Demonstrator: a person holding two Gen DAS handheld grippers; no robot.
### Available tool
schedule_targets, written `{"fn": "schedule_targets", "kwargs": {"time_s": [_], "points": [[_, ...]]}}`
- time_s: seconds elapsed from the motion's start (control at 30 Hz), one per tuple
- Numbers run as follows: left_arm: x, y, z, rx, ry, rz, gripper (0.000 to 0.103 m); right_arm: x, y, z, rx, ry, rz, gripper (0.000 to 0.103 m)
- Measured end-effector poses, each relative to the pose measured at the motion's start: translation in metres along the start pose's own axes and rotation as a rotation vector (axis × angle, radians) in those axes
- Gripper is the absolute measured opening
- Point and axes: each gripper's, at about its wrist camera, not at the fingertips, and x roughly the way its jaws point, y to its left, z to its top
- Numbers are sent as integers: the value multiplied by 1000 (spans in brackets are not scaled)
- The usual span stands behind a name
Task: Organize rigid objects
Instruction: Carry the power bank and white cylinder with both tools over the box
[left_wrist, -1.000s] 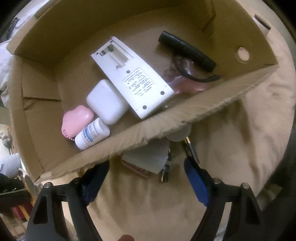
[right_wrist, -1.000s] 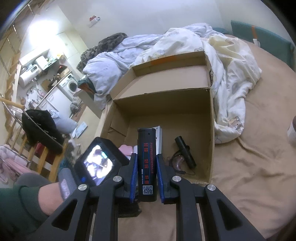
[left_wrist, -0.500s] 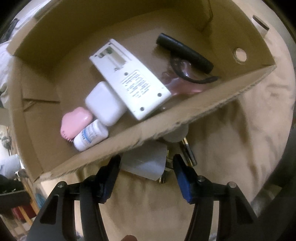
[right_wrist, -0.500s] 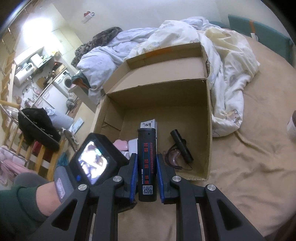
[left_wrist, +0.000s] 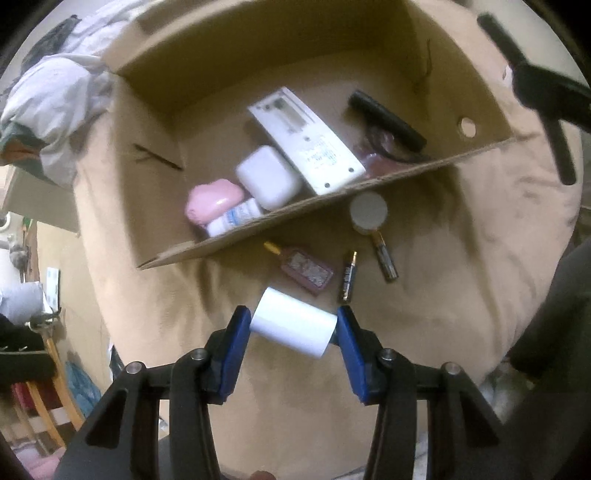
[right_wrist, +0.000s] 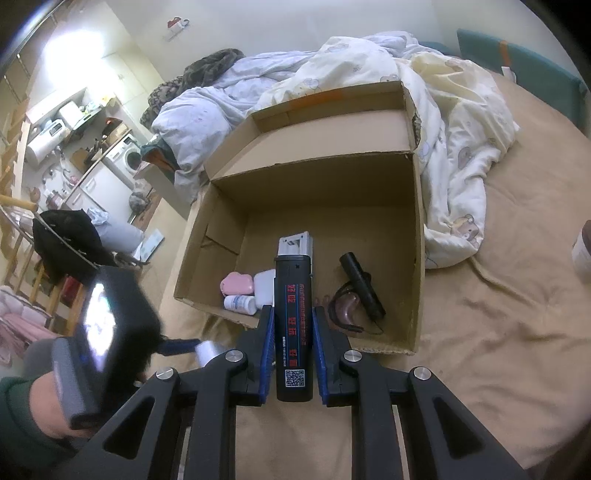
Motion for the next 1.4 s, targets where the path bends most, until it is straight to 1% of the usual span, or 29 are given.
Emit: {"fn": "schedule_targets", "kwargs": {"time_s": [0.1,0.17,0.3,0.37,0.43,0.5,0.53,0.63,0.7,0.83,0.93,1.03,1.17,1.23,1.3,1.4], "points": [[-7,12,-4,-46,-13,-39,44,1,0,-1,-3,2,-8,21],[-19,19,-5,-67,-35,-39,44,2,0,-1,-3,5,-11,21],[-50,35,-5,-119,-106,-39,44,1,-1,-1,-4,2,-14,21],[-70,45,-2,-154,-156,-35,44,0,-1,-1,-2,-2,-19,21],[-82,56,2,-197,-205,-29,44,-3,-1,0,-1,-10,-15,21],[-93,68,3,-253,-238,-42,44,-4,1,2,-3,-20,-9,21],[-98,74,6,-280,-257,-37,44,-4,2,5,-8,-22,-8,21],[-103,86,18,-313,-302,-10,44,-1,3,12,-23,-23,-15,21],[-101,91,26,-332,-301,-21,44,6,0,18,-24,-13,-30,21],[-92,91,44,-327,-282,-28,44,25,-3,31,-33,8,-68,21],[-77,84,60,-303,-279,-20,44,42,-4,40,-56,20,-119,21],[-56,79,71,-289,-262,-18,44,63,-5,44,-57,54,-140,21],[-31,71,76,-281,-244,-19,44,82,-3,42,-65,95,-149,21],[-25,68,75,-292,-221,-38,44,87,-2,40,-70,110,-154,21],[-24,65,75,-289,-220,-46,44,92,-3,38,-69,128,-157,21],[-22,60,76,-269,-236,-3,44,100,-3,34,-58,159,-159,21]]}}
